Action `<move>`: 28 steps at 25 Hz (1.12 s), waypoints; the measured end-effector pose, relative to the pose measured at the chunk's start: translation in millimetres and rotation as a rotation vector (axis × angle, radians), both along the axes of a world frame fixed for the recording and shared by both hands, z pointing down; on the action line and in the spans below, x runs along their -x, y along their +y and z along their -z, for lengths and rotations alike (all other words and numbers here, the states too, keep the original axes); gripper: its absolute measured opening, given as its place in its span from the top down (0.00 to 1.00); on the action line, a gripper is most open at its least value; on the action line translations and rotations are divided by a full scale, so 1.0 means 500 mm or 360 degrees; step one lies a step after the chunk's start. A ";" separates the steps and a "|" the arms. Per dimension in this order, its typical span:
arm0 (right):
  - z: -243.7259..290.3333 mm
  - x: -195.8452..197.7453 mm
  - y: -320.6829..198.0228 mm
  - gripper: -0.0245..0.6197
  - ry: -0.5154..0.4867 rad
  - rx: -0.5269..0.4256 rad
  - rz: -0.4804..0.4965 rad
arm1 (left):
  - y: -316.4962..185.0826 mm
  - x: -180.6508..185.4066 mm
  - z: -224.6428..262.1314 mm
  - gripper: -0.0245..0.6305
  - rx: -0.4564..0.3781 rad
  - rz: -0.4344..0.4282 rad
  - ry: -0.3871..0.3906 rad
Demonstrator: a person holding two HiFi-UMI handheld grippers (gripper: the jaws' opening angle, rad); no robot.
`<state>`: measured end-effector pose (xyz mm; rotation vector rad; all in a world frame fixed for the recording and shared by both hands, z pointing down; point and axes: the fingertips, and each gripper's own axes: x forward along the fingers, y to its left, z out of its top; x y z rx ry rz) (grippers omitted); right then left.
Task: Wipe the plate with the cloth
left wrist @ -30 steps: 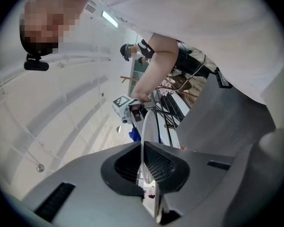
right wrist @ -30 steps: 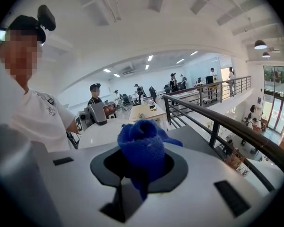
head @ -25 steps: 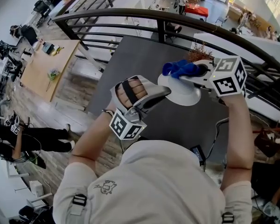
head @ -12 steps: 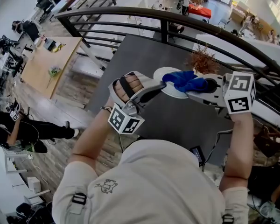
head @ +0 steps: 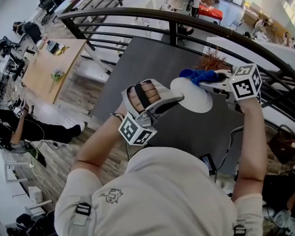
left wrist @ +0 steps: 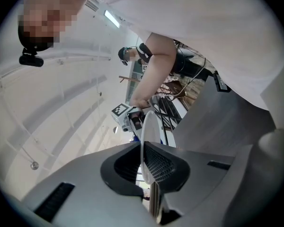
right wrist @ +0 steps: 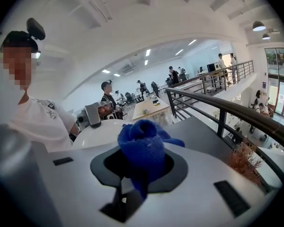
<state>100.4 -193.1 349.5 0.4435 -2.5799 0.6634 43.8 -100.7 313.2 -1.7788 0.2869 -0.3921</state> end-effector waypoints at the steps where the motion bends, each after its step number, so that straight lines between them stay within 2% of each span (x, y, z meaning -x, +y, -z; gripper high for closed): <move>1: 0.002 0.013 0.000 0.83 0.0014 -0.0008 0.0021 | 0.005 -0.003 -0.002 0.93 0.0003 -0.0010 -0.0005; 6: 0.033 0.087 0.018 0.83 0.0070 -0.0123 0.0153 | 0.005 -0.014 -0.014 0.93 0.0016 -0.0027 -0.0016; 10: 0.072 0.138 0.081 0.83 -0.0009 -0.0191 0.0266 | -0.001 -0.004 -0.028 0.93 0.0040 0.0009 -0.0021; 13: 0.101 0.150 0.122 0.83 -0.0087 -0.0223 0.0292 | -0.017 0.014 -0.030 0.93 0.0075 0.0045 0.0011; 16: 0.112 0.143 0.134 0.83 -0.0118 -0.0247 0.0261 | -0.042 0.026 -0.030 0.93 0.0109 0.0054 0.0033; 20: 0.086 0.117 0.139 0.83 -0.0150 -0.0208 0.0189 | -0.073 0.044 -0.045 0.93 0.0143 0.0076 0.0043; 28: 0.009 0.058 0.070 0.83 -0.0159 -0.0079 -0.0136 | -0.118 0.101 -0.065 0.93 0.0295 0.0049 0.0120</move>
